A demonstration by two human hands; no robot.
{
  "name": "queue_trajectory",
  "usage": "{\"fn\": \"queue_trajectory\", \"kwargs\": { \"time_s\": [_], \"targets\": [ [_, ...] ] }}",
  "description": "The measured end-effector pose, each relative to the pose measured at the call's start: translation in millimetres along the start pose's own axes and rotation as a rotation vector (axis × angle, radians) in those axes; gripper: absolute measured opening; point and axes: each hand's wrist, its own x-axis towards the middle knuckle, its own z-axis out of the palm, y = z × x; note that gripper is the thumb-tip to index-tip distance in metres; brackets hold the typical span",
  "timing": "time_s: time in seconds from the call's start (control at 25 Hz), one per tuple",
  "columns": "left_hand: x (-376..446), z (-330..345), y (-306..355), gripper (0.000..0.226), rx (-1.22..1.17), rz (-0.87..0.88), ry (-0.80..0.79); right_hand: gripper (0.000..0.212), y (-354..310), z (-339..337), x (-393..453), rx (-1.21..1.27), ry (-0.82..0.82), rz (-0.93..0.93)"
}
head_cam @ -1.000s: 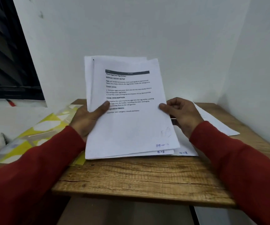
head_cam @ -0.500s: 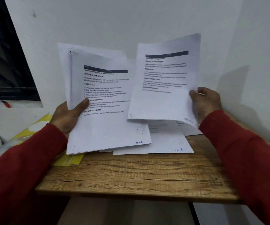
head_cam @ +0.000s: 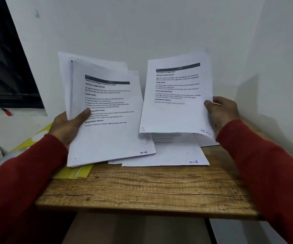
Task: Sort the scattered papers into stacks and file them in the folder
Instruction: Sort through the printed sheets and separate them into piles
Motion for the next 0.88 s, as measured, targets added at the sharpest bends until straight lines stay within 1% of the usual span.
{"fn": "queue_trajectory", "kwargs": {
  "time_s": [0.08,0.2,0.36,0.56,0.76,0.88],
  "targets": [
    [0.0,0.3,-0.6,0.037,-0.011,-0.007,0.002,0.005,0.9,-1.5,3.6,-0.016,0.024,-0.006],
    [0.8,-1.2,-1.5,0.027,-0.019,-0.006,0.018,0.007,-1.5,-1.4,2.8,0.045,0.079,-0.008],
    [0.1,-0.5,-1.6,0.029,-0.018,-0.021,0.019,0.010,-3.4,-0.3,0.8,0.071,0.105,-0.006],
    [-1.2,0.6,-3.6,0.024,-0.011,-0.047,0.010,0.011,-0.9,4.5,-5.7,0.008,0.021,-0.006],
    [-3.4,3.9,-4.8,0.034,-0.026,-0.086,-0.009,0.010,-2.2,14.9,-17.9,0.128,-0.105,0.079],
    [-9.8,12.8,-4.7,0.033,-0.081,-0.105,-0.058,0.009,2.7,29.5,-29.9,0.187,-0.216,0.146]
  ]
}}
